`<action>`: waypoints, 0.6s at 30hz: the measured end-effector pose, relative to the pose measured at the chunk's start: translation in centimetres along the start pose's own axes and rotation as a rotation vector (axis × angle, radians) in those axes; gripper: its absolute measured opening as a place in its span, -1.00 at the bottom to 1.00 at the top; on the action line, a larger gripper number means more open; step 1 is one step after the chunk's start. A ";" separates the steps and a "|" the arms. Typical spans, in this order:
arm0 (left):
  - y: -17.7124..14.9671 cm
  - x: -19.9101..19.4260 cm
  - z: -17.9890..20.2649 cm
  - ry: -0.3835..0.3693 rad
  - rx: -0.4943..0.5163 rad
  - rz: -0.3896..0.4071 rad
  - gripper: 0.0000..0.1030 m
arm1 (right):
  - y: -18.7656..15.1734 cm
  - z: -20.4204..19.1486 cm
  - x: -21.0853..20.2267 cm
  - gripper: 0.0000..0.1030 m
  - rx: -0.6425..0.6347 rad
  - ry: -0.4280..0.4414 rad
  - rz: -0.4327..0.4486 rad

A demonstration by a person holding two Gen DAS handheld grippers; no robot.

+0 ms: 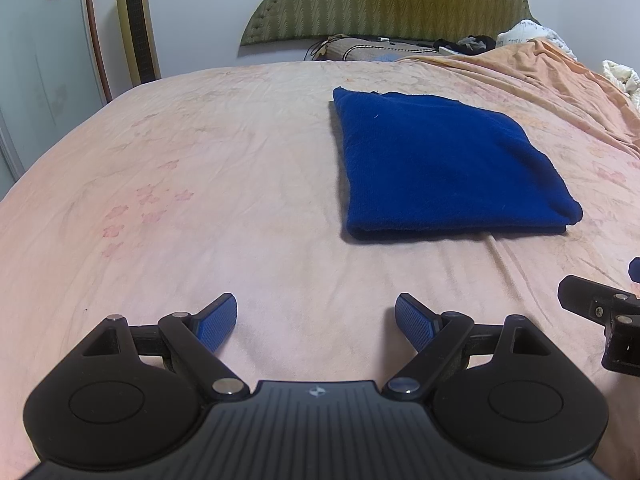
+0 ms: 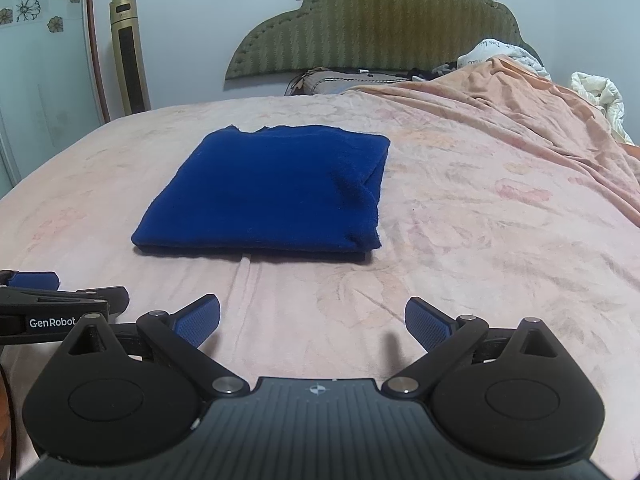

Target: Fold small clothes

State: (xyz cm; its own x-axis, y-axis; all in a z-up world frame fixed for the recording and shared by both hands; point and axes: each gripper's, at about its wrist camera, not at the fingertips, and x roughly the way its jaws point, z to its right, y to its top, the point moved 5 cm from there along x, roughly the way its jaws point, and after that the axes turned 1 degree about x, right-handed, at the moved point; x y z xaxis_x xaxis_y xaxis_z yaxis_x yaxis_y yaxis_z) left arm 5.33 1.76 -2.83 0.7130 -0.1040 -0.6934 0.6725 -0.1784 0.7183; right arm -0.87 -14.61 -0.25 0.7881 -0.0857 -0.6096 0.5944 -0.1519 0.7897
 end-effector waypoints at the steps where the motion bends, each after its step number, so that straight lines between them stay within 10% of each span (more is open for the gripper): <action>1: 0.0 0.0 0.0 0.000 0.001 0.000 0.68 | 0.0 0.0 0.0 0.95 0.001 0.000 0.000; 18: -0.2 0.0 -0.3 0.007 -0.003 0.000 0.68 | 0.0 0.0 0.0 0.95 0.000 -0.001 0.000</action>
State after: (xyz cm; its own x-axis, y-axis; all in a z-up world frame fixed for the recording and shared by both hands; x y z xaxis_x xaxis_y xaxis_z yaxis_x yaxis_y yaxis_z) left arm 5.24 2.07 -2.91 0.7146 -0.0971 -0.6927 0.6729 -0.1751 0.7187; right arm -0.91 -14.60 -0.24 0.7883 -0.0864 -0.6092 0.5940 -0.1514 0.7901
